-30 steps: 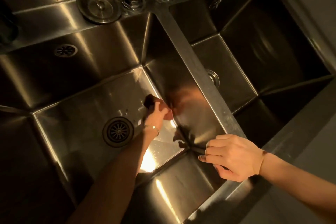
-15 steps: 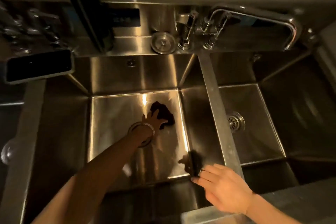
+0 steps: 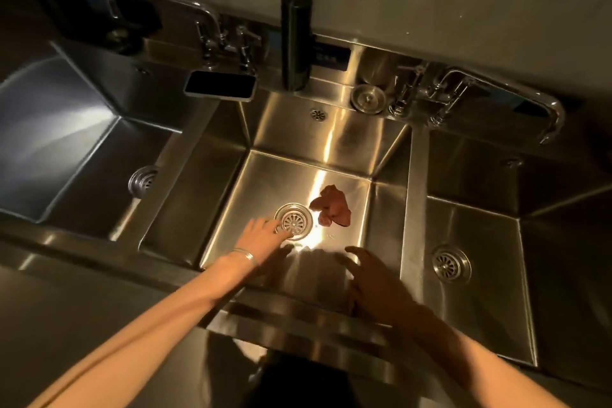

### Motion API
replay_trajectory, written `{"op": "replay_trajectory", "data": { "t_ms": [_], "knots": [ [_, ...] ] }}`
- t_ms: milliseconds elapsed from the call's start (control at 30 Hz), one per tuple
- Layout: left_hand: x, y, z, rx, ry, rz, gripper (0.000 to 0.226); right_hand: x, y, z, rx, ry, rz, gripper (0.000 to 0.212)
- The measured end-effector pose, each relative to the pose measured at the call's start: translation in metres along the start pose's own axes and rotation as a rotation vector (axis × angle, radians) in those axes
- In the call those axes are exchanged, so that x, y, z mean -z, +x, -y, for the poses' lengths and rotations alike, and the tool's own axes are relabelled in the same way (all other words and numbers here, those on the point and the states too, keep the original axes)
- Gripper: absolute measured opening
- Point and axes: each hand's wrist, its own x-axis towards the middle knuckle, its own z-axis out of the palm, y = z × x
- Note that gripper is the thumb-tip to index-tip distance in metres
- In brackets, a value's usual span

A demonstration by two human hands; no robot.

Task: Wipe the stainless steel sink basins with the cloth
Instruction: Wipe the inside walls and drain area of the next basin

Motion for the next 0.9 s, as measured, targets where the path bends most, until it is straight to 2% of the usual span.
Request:
{"op": "replay_trajectory", "data": {
  "t_ms": [33,233,433,633,900],
  "knots": [
    [-0.004,-0.011,0.001,0.012,-0.008,0.000,0.040,0.004,0.006,0.003,-0.023,0.029,0.009,0.050],
    [-0.030,-0.062,0.008,0.078,-0.011,-0.008,0.046,0.015,0.030,0.026,0.026,-0.217,0.061,0.051],
    [-0.041,-0.081,0.023,0.141,-0.038,-0.108,0.046,0.019,0.054,0.022,-0.003,-0.218,0.148,0.053],
    [-0.038,-0.070,0.035,0.254,-0.082,-0.170,0.044,0.007,0.119,-0.006,0.027,-0.297,0.270,0.051],
    [-0.046,-0.065,0.038,0.336,-0.162,-0.220,0.040,-0.034,0.215,-0.064,0.021,-0.155,0.161,0.045]
  ]
}}
